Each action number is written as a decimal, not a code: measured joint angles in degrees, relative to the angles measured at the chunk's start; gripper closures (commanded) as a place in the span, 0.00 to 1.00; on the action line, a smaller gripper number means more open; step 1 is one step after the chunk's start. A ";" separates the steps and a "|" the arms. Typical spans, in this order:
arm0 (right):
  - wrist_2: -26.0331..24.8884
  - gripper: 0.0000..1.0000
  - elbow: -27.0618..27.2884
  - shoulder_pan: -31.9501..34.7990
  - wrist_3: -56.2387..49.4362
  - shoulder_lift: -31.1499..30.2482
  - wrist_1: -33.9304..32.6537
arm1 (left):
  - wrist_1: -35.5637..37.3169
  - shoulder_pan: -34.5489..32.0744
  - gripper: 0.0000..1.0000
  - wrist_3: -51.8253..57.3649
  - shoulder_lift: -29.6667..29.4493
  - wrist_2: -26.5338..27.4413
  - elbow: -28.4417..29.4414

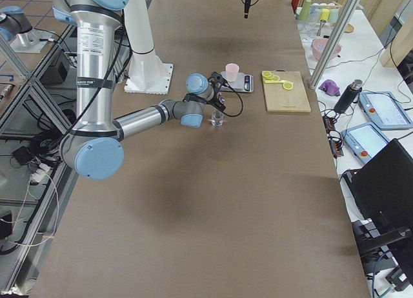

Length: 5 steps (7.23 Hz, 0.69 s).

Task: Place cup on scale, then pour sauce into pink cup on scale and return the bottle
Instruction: 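Grasp the sauce bottle neck with the right gripper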

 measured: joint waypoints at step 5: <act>-4.66 0.02 -5.93 -0.91 0.59 0.62 7.79 | 0.00 0.02 0.10 0.00 -0.17 0.00 0.07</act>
